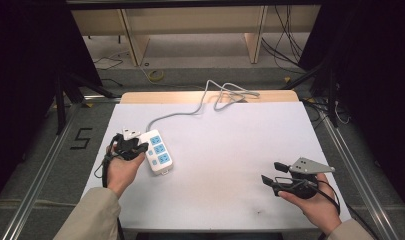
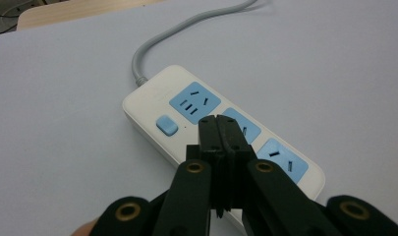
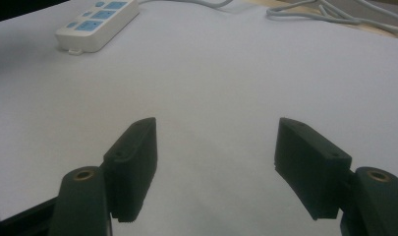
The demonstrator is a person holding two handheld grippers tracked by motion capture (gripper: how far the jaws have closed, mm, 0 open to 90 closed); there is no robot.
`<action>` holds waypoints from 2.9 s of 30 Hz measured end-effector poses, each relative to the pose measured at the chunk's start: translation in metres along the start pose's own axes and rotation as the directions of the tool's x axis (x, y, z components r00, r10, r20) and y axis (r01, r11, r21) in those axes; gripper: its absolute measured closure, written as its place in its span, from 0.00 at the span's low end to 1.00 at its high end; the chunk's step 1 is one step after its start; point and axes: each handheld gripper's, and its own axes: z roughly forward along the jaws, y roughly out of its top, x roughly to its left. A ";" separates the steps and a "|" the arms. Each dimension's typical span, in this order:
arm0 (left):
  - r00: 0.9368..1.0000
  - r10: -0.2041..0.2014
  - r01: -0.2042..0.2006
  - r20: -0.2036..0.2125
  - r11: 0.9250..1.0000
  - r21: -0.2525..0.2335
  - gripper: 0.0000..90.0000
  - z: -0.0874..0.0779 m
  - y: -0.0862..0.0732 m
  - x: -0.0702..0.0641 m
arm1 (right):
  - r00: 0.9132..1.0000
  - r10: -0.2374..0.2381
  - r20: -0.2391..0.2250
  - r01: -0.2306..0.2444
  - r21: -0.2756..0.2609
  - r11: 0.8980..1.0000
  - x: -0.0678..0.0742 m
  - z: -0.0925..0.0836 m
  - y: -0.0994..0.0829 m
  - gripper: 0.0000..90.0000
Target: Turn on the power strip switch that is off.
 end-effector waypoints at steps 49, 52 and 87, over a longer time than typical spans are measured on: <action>0.999 -0.021 0.021 -0.050 1.000 0.009 1.00 0.017 0.017 0.018 | 1.000 -0.003 0.004 0.003 0.007 1.000 0.000 0.000 0.000 0.37; 0.998 -0.016 0.016 -0.054 1.000 0.014 1.00 0.018 0.018 0.018 | 1.000 -0.002 0.005 0.002 0.007 1.000 0.000 0.000 0.000 0.37; 0.997 0.005 -0.002 -0.076 0.999 0.043 1.00 0.035 0.024 0.021 | 1.000 -0.005 0.000 0.005 0.013 1.000 0.001 0.001 0.000 0.37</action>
